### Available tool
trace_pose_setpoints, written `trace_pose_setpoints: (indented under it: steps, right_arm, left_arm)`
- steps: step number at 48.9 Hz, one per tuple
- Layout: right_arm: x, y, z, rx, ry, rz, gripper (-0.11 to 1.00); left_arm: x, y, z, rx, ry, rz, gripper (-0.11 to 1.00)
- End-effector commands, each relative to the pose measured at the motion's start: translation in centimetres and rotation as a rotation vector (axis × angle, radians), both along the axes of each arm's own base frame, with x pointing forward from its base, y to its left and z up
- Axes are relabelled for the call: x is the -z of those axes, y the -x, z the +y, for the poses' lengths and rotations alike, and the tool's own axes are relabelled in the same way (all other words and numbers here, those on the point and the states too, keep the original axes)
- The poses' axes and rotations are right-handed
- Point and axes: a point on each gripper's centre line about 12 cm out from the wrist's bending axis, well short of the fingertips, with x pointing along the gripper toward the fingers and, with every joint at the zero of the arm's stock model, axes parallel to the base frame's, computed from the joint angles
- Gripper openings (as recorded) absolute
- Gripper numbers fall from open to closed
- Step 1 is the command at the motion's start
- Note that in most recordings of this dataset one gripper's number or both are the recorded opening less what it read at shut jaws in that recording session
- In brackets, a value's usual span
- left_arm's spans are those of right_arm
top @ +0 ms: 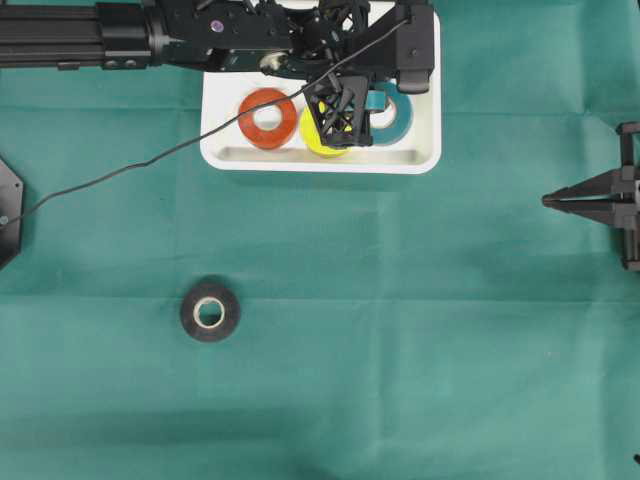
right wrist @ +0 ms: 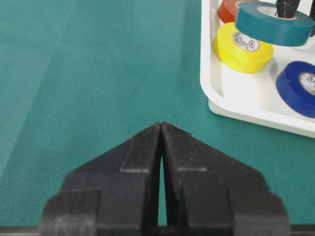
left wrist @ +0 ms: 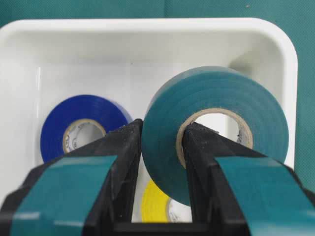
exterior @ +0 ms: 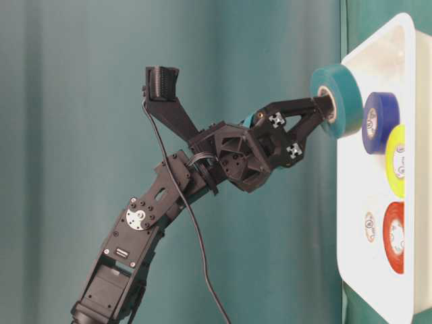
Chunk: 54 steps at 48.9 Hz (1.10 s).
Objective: Put the tape into the white case with the left arm.
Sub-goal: 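Lift and carry the teal roll into the white tray, then open the left gripper to drop the teal roll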
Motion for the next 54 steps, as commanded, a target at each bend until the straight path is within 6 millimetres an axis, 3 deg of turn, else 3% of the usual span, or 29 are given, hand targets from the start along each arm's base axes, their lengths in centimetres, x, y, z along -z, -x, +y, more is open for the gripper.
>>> trace_pose_setpoints:
  steps: [1,7,9,16,20,25,38,54]
  right_arm:
    - [-0.5,-0.3,0.0,-0.002,0.001,-0.015,-0.10]
    - [-0.5,-0.3,0.0,0.000,0.001,-0.015,-0.10]
    - [-0.5,-0.2,0.0,0.000,0.001,-0.015,-0.10]
    - [-0.5,-0.3,0.0,-0.002,0.001,-0.015,-0.10]
    - [-0.5,-0.3,0.0,-0.002,0.001,-0.015,-0.10]
    - [-0.5,-0.2,0.0,0.000,0.001,-0.015,-0.10]
    - [-0.5,-0.2,0.0,-0.002,0.001,-0.014,-0.10]
    - [-0.5,-0.2,0.0,0.000,0.001,-0.015,-0.10]
  left_arm:
    - [-2.1,-0.3,0.2,-0.006,-0.009,-0.044,0.22]
    - [-2.0,-0.2,0.2,-0.002,-0.012,-0.038,0.23]
    - [-2.0,-0.2,0.3,-0.003,-0.013,-0.038,0.28]
    - [-2.0,-0.1,0.3,-0.002,-0.014,-0.039,0.72]
    - [-2.2,-0.1,0.3,-0.002,-0.015,-0.042,0.89]
    - [-2.3,0.1,0.2,-0.003,-0.014,-0.044,0.78]
    - [-2.7,2.5,-0.7,-0.001,-0.007,-0.025,0.80]
    - [-4.3,9.7,-2.7,-0.001,-0.005,-0.024,0.79]
